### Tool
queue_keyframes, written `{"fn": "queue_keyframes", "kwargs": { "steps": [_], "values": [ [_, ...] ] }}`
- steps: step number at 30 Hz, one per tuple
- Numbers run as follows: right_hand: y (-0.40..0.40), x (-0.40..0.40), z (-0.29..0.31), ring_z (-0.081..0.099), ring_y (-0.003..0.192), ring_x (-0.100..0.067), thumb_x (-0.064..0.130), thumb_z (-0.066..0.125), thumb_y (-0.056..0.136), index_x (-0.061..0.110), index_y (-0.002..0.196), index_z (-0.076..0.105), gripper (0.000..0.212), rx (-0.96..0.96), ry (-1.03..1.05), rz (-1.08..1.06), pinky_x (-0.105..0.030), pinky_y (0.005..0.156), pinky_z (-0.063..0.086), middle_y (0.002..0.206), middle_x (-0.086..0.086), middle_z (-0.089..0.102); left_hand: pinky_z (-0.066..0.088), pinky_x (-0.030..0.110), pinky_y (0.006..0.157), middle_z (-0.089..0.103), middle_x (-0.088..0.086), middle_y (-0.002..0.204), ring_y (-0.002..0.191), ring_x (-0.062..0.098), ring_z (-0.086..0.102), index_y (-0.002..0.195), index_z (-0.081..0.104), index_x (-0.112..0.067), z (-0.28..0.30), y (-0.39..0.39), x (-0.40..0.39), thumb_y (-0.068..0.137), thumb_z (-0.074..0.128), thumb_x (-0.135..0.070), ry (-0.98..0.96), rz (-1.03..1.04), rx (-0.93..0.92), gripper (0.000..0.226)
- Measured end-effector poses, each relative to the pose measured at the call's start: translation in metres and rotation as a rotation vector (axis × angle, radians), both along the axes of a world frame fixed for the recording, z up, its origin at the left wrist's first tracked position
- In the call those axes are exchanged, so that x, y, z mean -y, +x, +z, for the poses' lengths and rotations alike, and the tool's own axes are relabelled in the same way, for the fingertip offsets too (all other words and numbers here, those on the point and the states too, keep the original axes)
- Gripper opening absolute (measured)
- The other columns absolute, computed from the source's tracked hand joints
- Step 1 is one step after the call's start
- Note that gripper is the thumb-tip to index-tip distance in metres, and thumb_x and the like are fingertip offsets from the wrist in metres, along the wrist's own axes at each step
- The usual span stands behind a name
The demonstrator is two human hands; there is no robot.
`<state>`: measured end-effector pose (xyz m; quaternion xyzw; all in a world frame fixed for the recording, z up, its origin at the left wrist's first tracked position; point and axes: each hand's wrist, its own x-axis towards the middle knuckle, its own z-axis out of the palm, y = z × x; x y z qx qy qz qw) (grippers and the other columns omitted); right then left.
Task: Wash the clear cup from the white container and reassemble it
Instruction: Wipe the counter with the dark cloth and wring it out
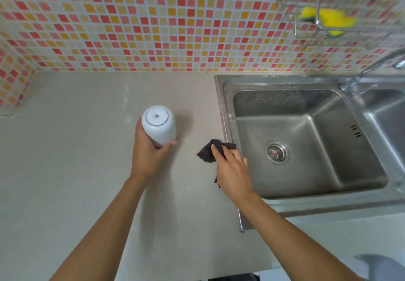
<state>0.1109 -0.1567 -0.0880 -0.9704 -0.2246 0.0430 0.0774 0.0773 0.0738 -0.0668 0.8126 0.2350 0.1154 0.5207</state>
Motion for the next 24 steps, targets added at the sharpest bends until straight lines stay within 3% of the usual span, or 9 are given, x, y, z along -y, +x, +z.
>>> {"fn": "queue_keyframes", "kwargs": {
  "steps": [3, 6, 8, 10, 15, 17, 20, 24],
  "values": [
    [0.006, -0.005, 0.006, 0.056, 0.102, -0.036, -0.005, 0.076, 0.059, 0.014, 0.132, 0.055, 0.078, -0.002, 0.138, -0.062, -0.042, 0.073, 0.047, 0.125, -0.01, 0.062, 0.044, 0.046, 0.101, 0.045, 0.008, 0.132, 0.122, 0.027, 0.049, 0.145, 0.023, -0.011, -0.002, -0.025, 0.018, 0.076, 0.08, -0.027, 0.044, 0.181, -0.112, 0.091],
    [0.01, -0.004, 0.017, 0.054, 0.095, -0.031, -0.008, 0.062, 0.073, 0.019, 0.133, 0.052, 0.066, -0.001, 0.331, -0.138, -0.041, 0.076, 0.049, 0.116, -0.004, 0.065, 0.05, 0.042, 0.088, 0.053, 0.001, 0.111, 0.098, 0.023, 0.055, 0.132, 0.042, -0.016, 0.012, -0.063, 0.064, 0.086, 0.065, -0.014, 0.05, 0.283, -0.052, 0.051],
    [0.013, -0.001, 0.027, 0.051, 0.095, -0.029, -0.004, 0.057, 0.08, 0.02, 0.131, 0.046, 0.057, -0.076, 0.467, -0.207, -0.04, 0.077, 0.047, 0.11, -0.005, 0.066, 0.052, 0.039, 0.078, 0.056, -0.003, 0.102, 0.087, 0.018, 0.058, 0.117, 0.052, -0.022, 0.021, -0.068, 0.087, 0.089, 0.059, -0.014, 0.028, 0.191, -0.006, 0.029],
    [0.018, 0.007, 0.037, 0.051, 0.098, -0.028, 0.0, 0.059, 0.082, 0.016, 0.123, 0.045, 0.046, -0.096, 0.559, -0.235, -0.035, 0.077, 0.042, 0.108, -0.006, 0.065, 0.053, 0.038, 0.078, 0.057, -0.004, 0.106, 0.09, 0.019, 0.059, 0.114, 0.057, -0.021, 0.025, -0.049, 0.101, 0.092, 0.058, -0.016, 0.044, 0.052, 0.013, 0.023],
    [0.03, 0.035, 0.067, 0.054, 0.102, -0.021, 0.005, 0.065, 0.082, 0.02, 0.111, 0.044, 0.039, -0.131, 0.698, -0.198, -0.022, 0.075, 0.036, 0.111, -0.004, 0.061, 0.044, 0.04, 0.101, 0.056, 0.003, 0.131, 0.118, 0.02, 0.053, 0.133, 0.052, -0.013, 0.049, 0.036, 0.125, 0.094, 0.058, -0.036, 0.008, -0.185, -0.098, 0.046],
    [0.04, 0.056, 0.079, 0.054, 0.101, -0.021, 0.005, 0.066, 0.082, 0.018, 0.111, 0.045, 0.038, -0.08, 0.714, -0.177, -0.021, 0.074, 0.035, 0.108, -0.002, 0.061, 0.048, 0.04, 0.096, 0.066, 0.005, 0.12, 0.107, 0.021, 0.062, 0.124, 0.058, -0.014, 0.061, 0.066, 0.141, 0.09, 0.062, -0.042, -0.049, -0.269, -0.183, 0.044],
    [0.074, 0.13, 0.091, 0.053, 0.103, -0.02, 0.008, 0.069, 0.08, 0.018, 0.111, 0.045, 0.04, -0.074, 0.747, -0.157, -0.022, 0.074, 0.035, 0.106, 0.006, 0.056, 0.054, 0.041, 0.083, 0.073, 0.005, 0.089, 0.085, 0.023, 0.068, 0.096, 0.065, -0.013, 0.084, 0.107, 0.2, 0.09, 0.064, -0.035, 0.052, -0.376, -0.146, 0.023],
    [0.092, 0.146, 0.101, 0.053, 0.105, -0.015, 0.028, 0.077, 0.076, 0.027, 0.116, 0.042, 0.053, -0.151, 0.743, -0.073, -0.027, 0.086, 0.044, 0.115, 0.006, 0.055, 0.053, 0.04, 0.082, 0.07, 0.004, 0.088, 0.085, 0.023, 0.065, 0.096, 0.065, -0.011, 0.112, 0.121, 0.207, 0.096, 0.056, -0.024, 0.176, -0.474, -0.064, 0.016]
  ]
}}
